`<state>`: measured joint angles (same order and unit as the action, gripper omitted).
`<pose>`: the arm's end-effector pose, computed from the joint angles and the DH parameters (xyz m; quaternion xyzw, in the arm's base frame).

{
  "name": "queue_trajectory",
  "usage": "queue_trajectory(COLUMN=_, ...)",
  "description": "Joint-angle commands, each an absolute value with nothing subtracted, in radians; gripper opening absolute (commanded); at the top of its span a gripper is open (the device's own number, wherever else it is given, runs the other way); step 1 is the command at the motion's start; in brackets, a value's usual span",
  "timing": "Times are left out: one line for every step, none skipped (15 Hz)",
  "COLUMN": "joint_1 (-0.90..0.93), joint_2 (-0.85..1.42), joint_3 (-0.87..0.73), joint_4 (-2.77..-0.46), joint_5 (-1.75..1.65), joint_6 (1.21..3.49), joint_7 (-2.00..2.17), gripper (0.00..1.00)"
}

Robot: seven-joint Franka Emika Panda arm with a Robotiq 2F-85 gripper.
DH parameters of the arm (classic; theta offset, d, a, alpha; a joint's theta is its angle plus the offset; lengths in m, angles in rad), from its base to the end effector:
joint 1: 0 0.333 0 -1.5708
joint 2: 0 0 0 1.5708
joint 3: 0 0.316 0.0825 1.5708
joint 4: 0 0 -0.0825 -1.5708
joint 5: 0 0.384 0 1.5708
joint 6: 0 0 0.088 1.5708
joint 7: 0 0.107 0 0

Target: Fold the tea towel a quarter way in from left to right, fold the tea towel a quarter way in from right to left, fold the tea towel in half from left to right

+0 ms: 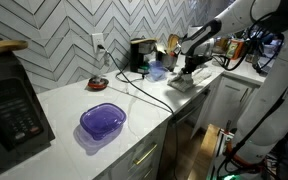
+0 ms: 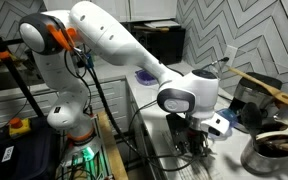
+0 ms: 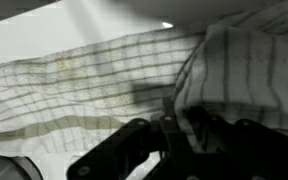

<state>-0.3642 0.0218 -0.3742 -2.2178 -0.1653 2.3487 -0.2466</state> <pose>0.3987 -0.3656 0.3780 0.9782 -0.1890 0.0172 0.0840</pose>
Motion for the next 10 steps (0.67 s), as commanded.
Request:
queue_trajectory(joint_1=-0.398, joint_2=0.020, joint_3=-0.402, joint_4=-2.186, joint_5=-0.160, joint_6=2.375, joint_7=-0.265, gripper=0.55)
queue_trajectory(joint_1=-0.405, joint_2=0.029, joint_3=-0.409, joint_4=-2.170, joint_5=-0.160, joint_6=2.380, joint_7=-0.261, gripper=0.63)
queue_trajectory(joint_1=-0.411, joint_2=0.034, joint_3=-0.414, joint_4=-2.158, joint_5=-0.159, joint_6=2.381, joint_7=-0.259, gripper=0.70)
queue_trajectory(joint_1=-0.416, joint_2=0.032, joint_3=-0.419, joint_4=-2.151, joint_5=-0.160, joint_6=2.382, joint_7=-0.255, gripper=0.79)
queue_trajectory(joint_1=-0.419, joint_2=0.028, joint_3=-0.421, joint_4=-2.145, joint_5=-0.155, joint_6=2.377, joint_7=-0.252, gripper=0.85)
queue_trajectory(joint_1=-0.422, joint_2=0.019, joint_3=-0.423, joint_4=-2.139, joint_5=-0.144, joint_6=2.364, joint_7=-0.253, gripper=0.92)
queue_trajectory(joint_1=-0.422, joint_2=-0.006, joint_3=-0.422, joint_4=-2.142, joint_5=-0.124, joint_6=2.341, joint_7=-0.267, gripper=0.99)
queue_trajectory(joint_1=-0.421, joint_2=-0.031, joint_3=-0.420, joint_4=-2.150, joint_5=-0.112, joint_6=2.324, joint_7=-0.274, gripper=1.00)
queue_trajectory(joint_1=-0.416, joint_2=-0.066, joint_3=-0.417, joint_4=-2.169, joint_5=-0.108, joint_6=2.305, joint_7=-0.286, gripper=1.00)
queue_trajectory(joint_1=-0.413, joint_2=-0.087, joint_3=-0.416, joint_4=-2.176, joint_5=-0.119, joint_6=2.293, joint_7=-0.281, gripper=1.00)
